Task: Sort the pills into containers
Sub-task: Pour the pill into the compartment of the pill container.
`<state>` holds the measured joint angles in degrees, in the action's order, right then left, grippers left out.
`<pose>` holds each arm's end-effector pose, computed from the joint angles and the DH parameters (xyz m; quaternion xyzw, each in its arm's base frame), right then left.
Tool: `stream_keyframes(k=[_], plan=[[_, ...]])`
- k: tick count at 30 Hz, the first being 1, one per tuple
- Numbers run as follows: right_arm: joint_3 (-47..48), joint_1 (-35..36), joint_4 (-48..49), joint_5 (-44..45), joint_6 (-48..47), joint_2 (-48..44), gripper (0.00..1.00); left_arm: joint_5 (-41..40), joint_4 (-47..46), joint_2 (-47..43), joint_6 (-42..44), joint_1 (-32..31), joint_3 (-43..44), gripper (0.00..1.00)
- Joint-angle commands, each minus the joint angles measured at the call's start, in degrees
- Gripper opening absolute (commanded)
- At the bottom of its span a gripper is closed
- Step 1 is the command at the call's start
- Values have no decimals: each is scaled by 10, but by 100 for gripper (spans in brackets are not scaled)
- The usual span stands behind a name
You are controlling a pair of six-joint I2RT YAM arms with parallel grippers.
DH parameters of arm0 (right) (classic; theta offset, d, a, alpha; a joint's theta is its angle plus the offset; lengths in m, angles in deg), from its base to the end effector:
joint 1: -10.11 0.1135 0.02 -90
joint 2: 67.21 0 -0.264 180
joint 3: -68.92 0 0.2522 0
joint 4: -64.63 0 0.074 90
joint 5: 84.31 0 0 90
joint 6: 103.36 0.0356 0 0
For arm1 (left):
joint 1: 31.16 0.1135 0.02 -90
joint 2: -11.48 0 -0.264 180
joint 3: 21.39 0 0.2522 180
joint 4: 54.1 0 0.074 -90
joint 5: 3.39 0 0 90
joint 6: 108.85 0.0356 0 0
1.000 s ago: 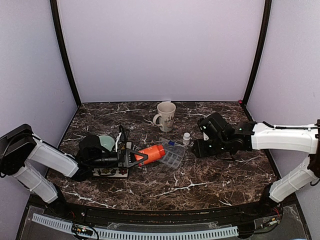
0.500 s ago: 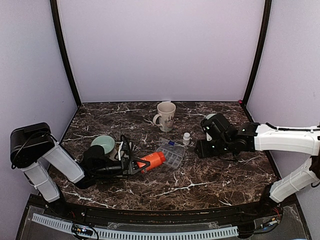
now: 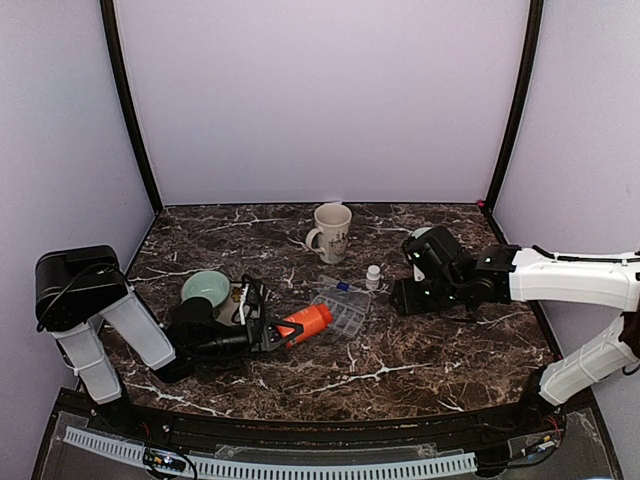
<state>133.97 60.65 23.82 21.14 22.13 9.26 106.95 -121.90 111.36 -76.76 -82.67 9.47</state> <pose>0.1801 0.2038 0.2346 -0.0797 0.9352 0.1258 0.3213 0.1540 -0.2135 0.1358 0.0841 0.7092 -0.6349 0.2948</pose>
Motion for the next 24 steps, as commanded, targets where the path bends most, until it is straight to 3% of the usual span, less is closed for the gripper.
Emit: stream_keyframes(k=[1, 24], plan=[[2, -5, 14, 6, -1, -8, 0, -14, -45, -2, -4, -5, 5, 0], [10, -17, 24, -7, -17, -2, 0, -58, 17, -11, -1, -9, 13, 0]])
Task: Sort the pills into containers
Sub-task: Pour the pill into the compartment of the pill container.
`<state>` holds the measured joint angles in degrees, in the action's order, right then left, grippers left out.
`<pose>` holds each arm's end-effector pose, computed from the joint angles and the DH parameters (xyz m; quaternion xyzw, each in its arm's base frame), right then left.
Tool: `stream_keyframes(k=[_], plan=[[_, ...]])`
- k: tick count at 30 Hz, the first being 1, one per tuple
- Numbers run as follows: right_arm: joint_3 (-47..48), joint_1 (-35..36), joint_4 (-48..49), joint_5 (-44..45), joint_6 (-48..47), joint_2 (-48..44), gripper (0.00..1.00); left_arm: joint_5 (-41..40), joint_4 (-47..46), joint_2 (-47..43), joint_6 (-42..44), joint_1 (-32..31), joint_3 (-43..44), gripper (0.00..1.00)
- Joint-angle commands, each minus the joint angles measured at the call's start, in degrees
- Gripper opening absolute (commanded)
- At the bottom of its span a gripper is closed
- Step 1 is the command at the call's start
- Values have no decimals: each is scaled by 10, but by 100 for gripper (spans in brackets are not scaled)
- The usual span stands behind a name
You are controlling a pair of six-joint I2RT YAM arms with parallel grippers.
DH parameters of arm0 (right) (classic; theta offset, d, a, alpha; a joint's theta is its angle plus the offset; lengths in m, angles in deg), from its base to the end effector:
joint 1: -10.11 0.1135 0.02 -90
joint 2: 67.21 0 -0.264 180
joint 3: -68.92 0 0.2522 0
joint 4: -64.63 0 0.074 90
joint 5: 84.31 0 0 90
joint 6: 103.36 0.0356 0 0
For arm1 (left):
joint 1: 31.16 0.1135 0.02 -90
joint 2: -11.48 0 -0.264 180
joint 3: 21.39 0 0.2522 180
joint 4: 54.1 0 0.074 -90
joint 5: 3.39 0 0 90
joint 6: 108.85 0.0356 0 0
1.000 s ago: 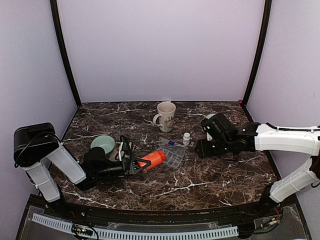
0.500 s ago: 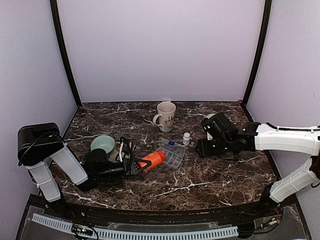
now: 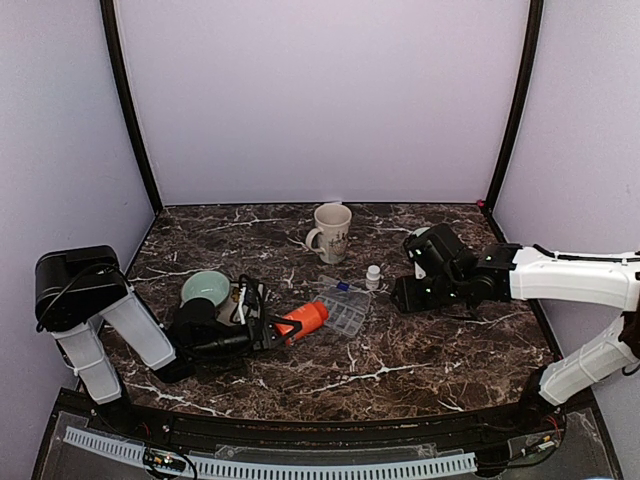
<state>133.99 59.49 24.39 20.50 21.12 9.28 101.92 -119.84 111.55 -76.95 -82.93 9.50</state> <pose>0.1845 0.2011 0.2352 -0.0795 0.9343 0.1270 0.3236 0.1559 -0.2132 0.1312 0.0513 0.7255 -0.6118 0.3110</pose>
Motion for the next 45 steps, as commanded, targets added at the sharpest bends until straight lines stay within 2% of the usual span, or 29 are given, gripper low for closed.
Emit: stream_keyframes(k=[1, 45], plan=[[9, -6, 18, -1, -6, -2, 0, -9, -2, -11, 1, -6, 15, 0], [17, -15, 13, -14, -15, 3, 0, -64, 102, 1, 0, -6, 60, 0]])
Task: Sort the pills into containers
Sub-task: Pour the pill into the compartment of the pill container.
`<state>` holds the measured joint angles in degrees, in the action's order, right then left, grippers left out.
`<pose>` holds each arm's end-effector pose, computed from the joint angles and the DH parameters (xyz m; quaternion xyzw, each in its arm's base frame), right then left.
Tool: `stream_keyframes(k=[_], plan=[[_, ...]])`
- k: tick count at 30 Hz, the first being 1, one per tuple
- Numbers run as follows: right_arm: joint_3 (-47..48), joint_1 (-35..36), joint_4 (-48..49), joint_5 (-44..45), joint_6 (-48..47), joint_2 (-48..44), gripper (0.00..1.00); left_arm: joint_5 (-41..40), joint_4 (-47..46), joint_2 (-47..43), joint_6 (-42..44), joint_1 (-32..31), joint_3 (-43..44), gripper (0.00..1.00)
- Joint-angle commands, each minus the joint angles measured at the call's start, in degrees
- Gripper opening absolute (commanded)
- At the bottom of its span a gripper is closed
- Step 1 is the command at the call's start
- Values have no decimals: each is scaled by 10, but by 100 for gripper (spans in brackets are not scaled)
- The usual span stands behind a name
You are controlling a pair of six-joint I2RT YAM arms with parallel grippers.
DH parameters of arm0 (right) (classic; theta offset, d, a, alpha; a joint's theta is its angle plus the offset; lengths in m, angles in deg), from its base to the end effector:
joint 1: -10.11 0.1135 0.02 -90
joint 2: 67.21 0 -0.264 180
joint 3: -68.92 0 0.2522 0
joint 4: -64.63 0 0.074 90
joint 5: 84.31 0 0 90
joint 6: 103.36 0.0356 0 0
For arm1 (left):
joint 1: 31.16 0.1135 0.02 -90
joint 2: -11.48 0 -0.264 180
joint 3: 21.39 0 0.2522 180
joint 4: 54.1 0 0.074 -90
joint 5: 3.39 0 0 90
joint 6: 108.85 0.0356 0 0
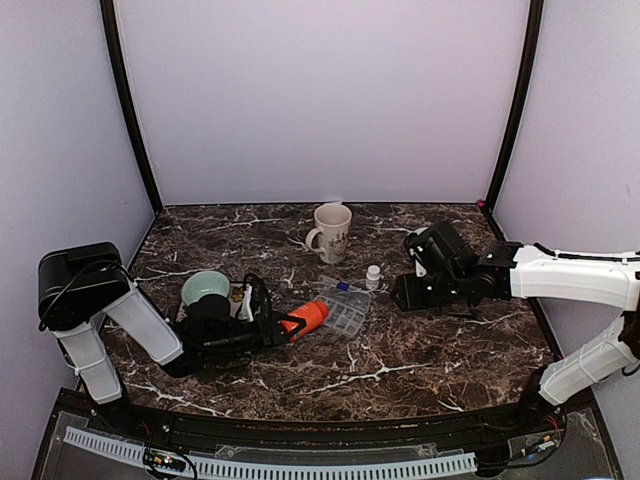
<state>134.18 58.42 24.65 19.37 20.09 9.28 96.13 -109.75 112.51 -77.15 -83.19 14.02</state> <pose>0.1883 0.1988 0.2364 -0.0819 0.9338 0.1309 0.3228 0.1689 -0.2260 0.1240 0.0115 0.7650 -0.5622 0.3139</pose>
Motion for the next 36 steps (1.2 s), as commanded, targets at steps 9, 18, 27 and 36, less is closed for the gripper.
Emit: stream_keyframes(k=[9, 18, 27, 36], plan=[[17, -7, 9, -3, -7, 3, 0, -13, 20, -7, 2, -4, 28, 0], [18, -9, 9, -4, -8, 4, 0, -21, 44, -8, 4, -4, 38, 0], [20, -10, 10, -7, -10, 8, 0, -28, 57, -9, 4, -4, 41, 0], [21, -11, 11, -10, -11, 9, 0, -32, 56, -11, 5, -4, 40, 0]])
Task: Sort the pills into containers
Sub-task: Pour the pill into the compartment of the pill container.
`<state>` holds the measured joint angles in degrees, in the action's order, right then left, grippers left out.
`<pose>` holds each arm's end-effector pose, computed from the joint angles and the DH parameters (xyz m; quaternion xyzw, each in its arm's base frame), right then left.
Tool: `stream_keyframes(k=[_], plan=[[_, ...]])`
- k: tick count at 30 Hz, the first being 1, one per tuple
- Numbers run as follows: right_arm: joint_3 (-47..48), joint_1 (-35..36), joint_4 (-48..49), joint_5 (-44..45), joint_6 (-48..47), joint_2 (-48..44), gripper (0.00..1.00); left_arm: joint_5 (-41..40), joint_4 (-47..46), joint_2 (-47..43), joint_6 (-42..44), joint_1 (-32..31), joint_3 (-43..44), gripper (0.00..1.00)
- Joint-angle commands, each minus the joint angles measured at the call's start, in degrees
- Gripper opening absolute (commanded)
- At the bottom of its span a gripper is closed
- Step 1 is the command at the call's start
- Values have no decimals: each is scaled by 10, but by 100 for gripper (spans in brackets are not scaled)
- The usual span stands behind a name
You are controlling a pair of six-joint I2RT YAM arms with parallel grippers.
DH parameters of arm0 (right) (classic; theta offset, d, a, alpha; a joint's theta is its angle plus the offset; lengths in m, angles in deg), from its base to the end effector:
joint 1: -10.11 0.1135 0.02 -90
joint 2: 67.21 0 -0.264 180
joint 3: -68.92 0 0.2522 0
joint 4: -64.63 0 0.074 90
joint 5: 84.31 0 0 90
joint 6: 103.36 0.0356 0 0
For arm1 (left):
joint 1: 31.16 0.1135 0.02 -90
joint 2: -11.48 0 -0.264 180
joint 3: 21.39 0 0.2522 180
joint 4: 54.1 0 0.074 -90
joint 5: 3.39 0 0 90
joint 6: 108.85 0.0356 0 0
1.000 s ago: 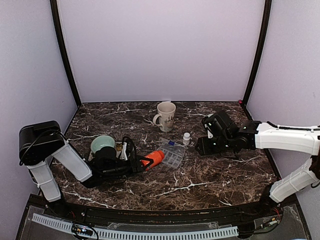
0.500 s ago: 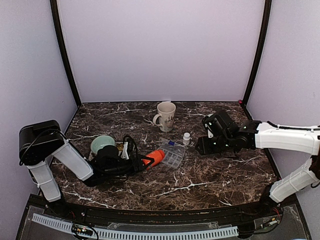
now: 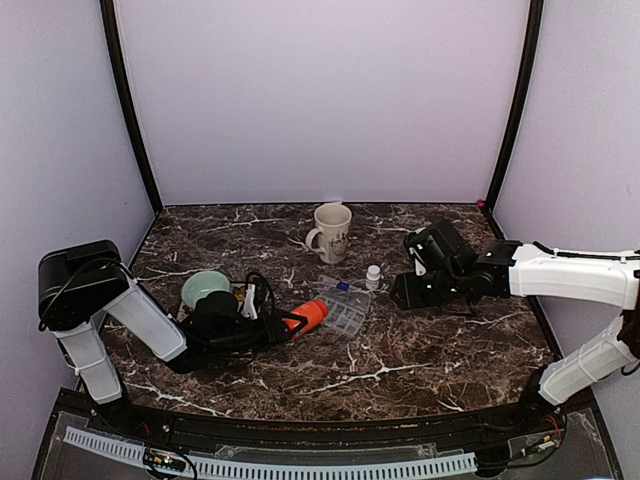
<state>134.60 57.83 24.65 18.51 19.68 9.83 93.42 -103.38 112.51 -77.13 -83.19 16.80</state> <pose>0.1915 0.1989 0.2362 -0.0831 0.9348 0.1329 0.3188 0.1763 -0.2327 0.1226 -0.0061 0.7851 -0.5335 0.3146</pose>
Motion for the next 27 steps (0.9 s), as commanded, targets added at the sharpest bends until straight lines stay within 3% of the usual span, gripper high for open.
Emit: stream_keyframes(k=[1, 18, 27], plan=[[17, -5, 11, -2, -7, 4, 0, -5, -10, -11, 4, -4, 10, 0], [20, -6, 6, -6, -12, -9, 0, 35, -143, -11, 9, -1, -33, 0], [16, -6, 32, -62, -60, -84, 0, 161, -169, -49, 16, 6, -14, 0]])
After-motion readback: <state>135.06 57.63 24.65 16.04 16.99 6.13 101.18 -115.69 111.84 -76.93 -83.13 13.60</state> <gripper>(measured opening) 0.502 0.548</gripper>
